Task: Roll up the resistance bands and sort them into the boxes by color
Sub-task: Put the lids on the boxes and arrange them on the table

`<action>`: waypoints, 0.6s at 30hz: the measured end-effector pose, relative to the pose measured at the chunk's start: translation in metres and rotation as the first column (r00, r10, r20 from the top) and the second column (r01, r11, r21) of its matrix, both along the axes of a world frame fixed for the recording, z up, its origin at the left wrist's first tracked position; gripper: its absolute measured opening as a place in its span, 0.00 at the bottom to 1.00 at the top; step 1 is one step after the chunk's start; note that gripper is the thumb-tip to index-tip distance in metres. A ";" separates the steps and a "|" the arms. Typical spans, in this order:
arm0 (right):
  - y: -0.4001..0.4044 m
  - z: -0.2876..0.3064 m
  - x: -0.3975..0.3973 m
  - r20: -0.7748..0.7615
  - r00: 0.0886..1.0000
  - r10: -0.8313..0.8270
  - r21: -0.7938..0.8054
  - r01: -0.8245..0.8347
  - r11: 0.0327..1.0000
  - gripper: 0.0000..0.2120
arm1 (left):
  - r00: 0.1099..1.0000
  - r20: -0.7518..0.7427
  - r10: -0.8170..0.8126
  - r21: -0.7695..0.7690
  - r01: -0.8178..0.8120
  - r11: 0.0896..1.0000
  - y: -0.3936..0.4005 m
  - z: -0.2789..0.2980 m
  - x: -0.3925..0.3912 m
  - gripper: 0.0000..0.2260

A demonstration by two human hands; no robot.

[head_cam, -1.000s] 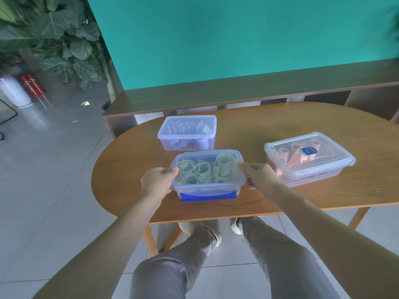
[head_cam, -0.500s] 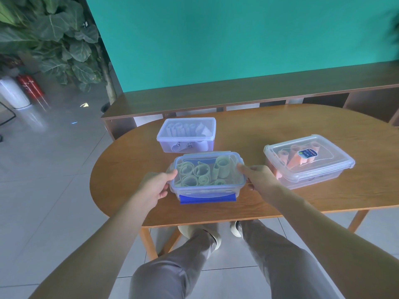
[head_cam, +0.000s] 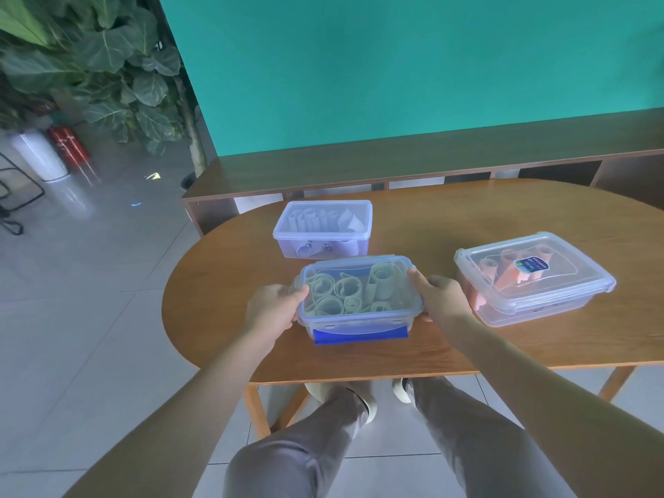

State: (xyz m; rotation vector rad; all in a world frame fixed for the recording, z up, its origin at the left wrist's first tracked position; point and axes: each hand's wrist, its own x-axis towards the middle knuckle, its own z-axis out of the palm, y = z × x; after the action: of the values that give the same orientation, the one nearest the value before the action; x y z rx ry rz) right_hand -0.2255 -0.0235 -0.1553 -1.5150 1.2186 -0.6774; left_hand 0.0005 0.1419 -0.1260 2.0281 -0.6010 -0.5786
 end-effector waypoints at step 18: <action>0.052 -0.016 -0.035 0.273 0.962 -0.025 0.131 -0.011 0.991 0.27 | 0.544 0.832 -0.103 -0.125 0.367 0.922 0.013 -0.014 -0.020 0.17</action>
State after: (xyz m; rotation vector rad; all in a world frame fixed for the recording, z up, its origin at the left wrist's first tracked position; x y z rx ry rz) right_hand -0.2604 0.0284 -0.1712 -1.2614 1.0369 -0.7690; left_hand -0.0196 0.1554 -0.1403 1.8508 -1.4510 0.3749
